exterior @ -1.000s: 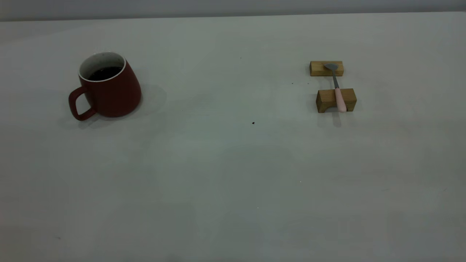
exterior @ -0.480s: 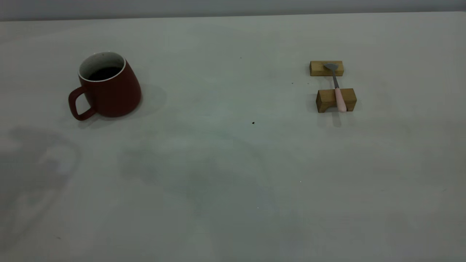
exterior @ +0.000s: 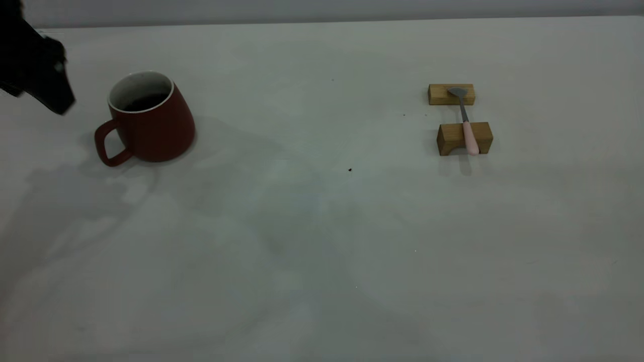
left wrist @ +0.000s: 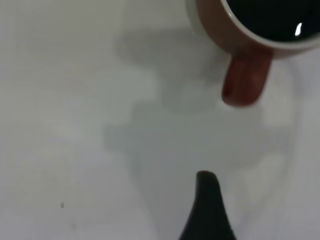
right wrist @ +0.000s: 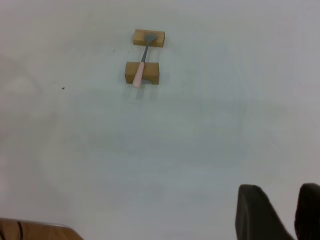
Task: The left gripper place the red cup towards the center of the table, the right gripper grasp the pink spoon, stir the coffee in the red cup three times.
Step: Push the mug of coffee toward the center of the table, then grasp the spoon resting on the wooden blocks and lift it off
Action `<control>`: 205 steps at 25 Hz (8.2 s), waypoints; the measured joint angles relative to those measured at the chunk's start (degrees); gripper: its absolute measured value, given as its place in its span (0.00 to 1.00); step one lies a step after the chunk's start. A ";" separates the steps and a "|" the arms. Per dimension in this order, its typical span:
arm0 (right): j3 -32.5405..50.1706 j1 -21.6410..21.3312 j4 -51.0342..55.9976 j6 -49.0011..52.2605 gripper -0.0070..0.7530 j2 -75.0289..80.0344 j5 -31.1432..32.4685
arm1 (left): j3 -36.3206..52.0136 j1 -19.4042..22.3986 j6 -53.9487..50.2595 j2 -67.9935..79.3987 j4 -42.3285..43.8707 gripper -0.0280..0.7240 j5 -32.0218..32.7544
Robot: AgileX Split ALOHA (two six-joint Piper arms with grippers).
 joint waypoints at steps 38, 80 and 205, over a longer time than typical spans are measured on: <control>0.00 0.00 0.00 0.00 0.32 0.00 -0.01 | -6.73 -3.50 5.93 17.10 0.23 0.32 -10.67; 0.00 0.00 0.00 0.00 0.32 0.00 -0.01 | -15.39 -24.23 2.30 22.62 -1.72 0.36 -11.81; -32.69 10.22 2.65 -5.58 0.82 99.09 -34.31 | 30.35 -1.57 -22.26 -110.46 -0.69 0.78 43.71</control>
